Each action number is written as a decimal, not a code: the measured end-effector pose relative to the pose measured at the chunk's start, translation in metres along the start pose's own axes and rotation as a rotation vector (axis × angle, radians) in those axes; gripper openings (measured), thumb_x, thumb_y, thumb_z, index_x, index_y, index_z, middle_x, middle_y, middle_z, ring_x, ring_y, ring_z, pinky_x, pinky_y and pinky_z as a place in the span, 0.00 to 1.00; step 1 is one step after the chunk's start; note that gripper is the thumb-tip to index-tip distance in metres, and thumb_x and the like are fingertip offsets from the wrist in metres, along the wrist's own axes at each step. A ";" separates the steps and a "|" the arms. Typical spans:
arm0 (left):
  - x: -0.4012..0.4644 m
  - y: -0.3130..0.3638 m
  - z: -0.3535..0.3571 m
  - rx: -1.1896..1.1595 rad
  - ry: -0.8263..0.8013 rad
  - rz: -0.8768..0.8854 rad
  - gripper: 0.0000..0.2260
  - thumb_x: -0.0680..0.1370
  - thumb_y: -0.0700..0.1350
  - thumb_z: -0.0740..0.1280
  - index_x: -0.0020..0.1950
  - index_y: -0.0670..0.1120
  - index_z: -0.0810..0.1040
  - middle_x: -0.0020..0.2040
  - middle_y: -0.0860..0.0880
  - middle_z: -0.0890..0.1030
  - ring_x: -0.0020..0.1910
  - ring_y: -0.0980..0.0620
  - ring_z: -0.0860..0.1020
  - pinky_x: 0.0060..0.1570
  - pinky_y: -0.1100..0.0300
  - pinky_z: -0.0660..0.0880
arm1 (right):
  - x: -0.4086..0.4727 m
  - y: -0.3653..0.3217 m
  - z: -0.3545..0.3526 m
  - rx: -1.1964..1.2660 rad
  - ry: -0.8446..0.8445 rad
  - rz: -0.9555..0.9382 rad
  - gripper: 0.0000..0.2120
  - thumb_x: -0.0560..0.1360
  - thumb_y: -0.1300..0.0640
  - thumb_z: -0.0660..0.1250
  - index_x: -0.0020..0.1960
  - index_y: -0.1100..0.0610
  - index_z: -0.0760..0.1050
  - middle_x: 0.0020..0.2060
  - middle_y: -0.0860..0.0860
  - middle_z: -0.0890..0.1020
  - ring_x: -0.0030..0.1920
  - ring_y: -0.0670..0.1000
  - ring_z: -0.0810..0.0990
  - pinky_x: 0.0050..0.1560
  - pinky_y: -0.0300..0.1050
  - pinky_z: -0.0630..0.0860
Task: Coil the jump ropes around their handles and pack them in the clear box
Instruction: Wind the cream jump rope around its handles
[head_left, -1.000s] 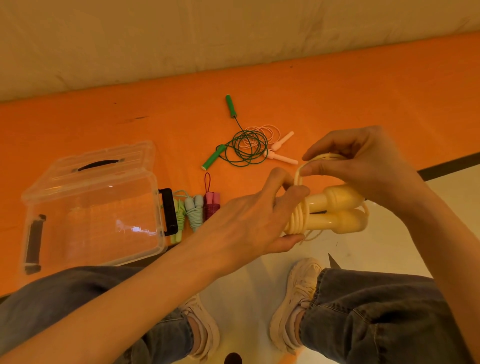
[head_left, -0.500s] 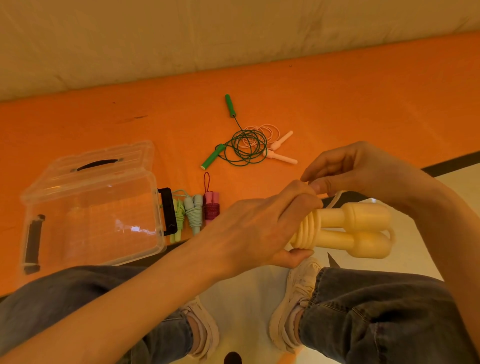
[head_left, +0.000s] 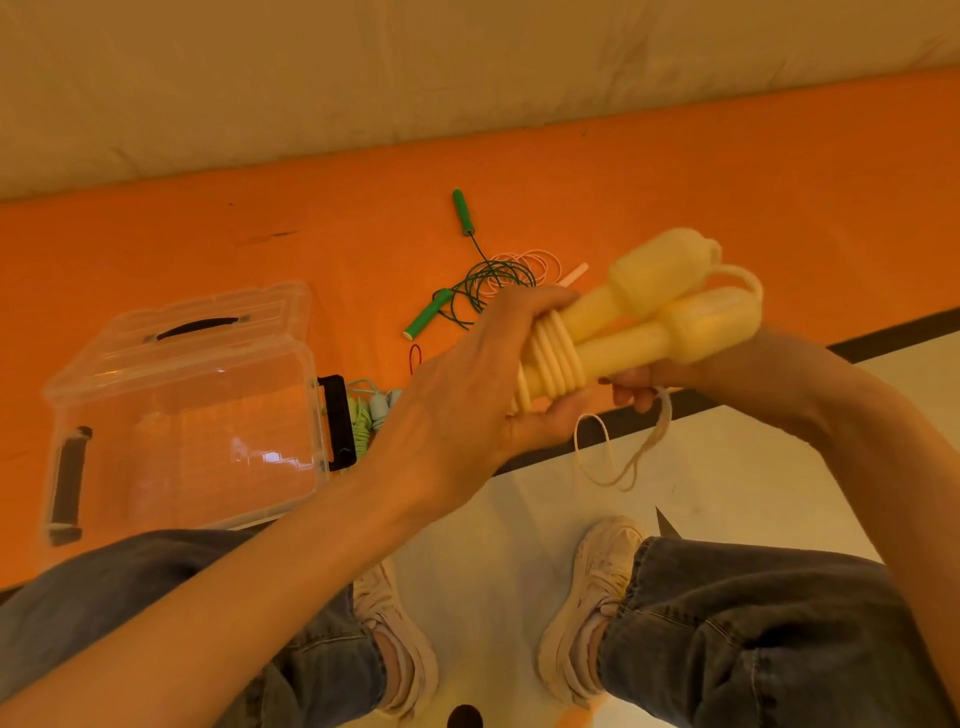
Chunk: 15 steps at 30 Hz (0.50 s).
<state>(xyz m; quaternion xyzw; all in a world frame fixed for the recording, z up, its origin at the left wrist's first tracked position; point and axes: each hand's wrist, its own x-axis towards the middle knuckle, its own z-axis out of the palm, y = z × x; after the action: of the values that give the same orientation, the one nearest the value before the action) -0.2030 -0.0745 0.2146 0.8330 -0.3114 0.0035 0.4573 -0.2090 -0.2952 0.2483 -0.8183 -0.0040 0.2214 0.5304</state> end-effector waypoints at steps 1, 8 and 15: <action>0.000 -0.001 0.000 -0.011 0.019 -0.024 0.23 0.73 0.60 0.62 0.65 0.57 0.61 0.54 0.61 0.70 0.47 0.58 0.72 0.41 0.57 0.73 | 0.003 -0.001 0.003 -0.003 -0.048 0.008 0.06 0.68 0.55 0.67 0.44 0.54 0.79 0.36 0.45 0.84 0.37 0.41 0.82 0.37 0.32 0.77; 0.005 -0.008 -0.004 0.181 0.130 -0.093 0.25 0.75 0.61 0.59 0.67 0.50 0.63 0.53 0.59 0.67 0.42 0.62 0.69 0.33 0.61 0.69 | 0.003 -0.007 0.023 -0.005 -0.078 -0.020 0.12 0.70 0.49 0.67 0.51 0.51 0.83 0.34 0.51 0.82 0.35 0.48 0.77 0.40 0.41 0.76; 0.008 -0.011 -0.003 0.378 0.078 -0.098 0.24 0.73 0.58 0.61 0.62 0.43 0.70 0.50 0.47 0.76 0.34 0.56 0.69 0.25 0.60 0.63 | -0.001 -0.014 0.030 -0.059 -0.016 -0.096 0.11 0.73 0.49 0.62 0.46 0.50 0.83 0.30 0.48 0.78 0.30 0.45 0.72 0.34 0.37 0.70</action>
<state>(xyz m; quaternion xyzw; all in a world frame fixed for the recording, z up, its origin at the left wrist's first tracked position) -0.1899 -0.0722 0.2108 0.9174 -0.2464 0.0717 0.3042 -0.2178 -0.2629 0.2504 -0.8308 -0.0541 0.2018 0.5159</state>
